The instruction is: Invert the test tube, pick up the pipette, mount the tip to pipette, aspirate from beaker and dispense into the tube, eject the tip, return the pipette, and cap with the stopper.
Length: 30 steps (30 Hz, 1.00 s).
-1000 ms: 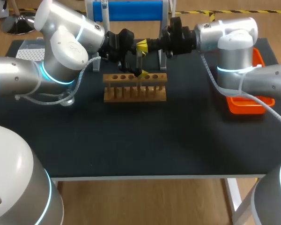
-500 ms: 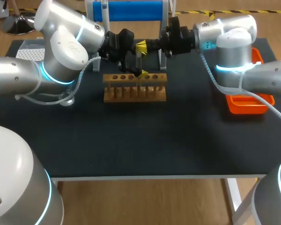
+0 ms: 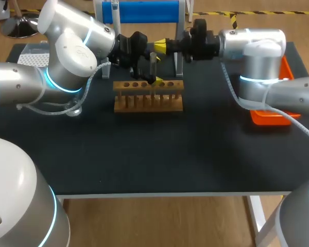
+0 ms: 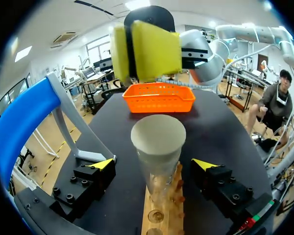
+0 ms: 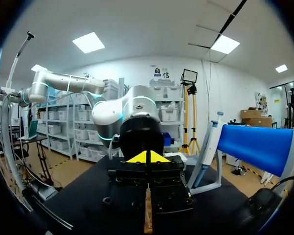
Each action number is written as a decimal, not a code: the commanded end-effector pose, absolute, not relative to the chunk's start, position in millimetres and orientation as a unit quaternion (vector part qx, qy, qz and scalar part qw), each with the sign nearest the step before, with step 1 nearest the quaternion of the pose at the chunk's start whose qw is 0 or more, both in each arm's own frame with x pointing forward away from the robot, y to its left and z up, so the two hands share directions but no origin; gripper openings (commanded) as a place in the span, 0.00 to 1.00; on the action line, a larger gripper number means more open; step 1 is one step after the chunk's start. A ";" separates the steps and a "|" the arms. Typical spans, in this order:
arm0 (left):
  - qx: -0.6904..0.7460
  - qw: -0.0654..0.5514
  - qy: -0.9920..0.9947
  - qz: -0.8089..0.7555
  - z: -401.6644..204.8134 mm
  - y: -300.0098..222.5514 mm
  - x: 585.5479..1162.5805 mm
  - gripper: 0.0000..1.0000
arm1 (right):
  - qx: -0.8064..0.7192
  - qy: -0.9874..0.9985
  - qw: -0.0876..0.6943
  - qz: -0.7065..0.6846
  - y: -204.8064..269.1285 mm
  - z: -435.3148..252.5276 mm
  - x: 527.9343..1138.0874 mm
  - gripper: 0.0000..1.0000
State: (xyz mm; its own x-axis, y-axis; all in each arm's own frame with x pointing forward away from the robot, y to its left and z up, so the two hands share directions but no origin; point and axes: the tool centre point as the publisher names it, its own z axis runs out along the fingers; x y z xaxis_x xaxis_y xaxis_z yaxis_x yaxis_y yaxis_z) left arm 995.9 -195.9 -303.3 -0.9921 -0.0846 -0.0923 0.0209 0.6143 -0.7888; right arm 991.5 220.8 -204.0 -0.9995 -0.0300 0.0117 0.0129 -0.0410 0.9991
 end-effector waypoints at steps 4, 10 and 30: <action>-0.018 0.060 0.897 -0.438 -302.8 -195.5 995.5 1.00 | -0.002 -0.707 -0.022 -0.706 200.8 -192.2 989.6 1.00; -0.018 0.060 0.897 -0.438 -302.8 -195.5 995.5 1.00 | -0.019 -0.736 -0.050 -0.675 183.3 -201.5 995.6 1.00; -0.018 0.060 0.897 -0.438 -302.8 -195.5 995.5 1.00 | -0.041 -0.821 -0.080 -0.564 159.4 -246.1 999.2 1.00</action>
State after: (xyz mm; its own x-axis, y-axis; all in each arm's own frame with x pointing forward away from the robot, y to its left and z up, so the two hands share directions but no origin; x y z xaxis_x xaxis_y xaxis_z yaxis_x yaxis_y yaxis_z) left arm 995.9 -195.9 -303.3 -0.9921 -0.0846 -0.0923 0.0209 0.6143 -0.7888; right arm 999.6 159.8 -248.9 -0.9833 0.1593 -0.0881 -0.0281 0.3453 0.9381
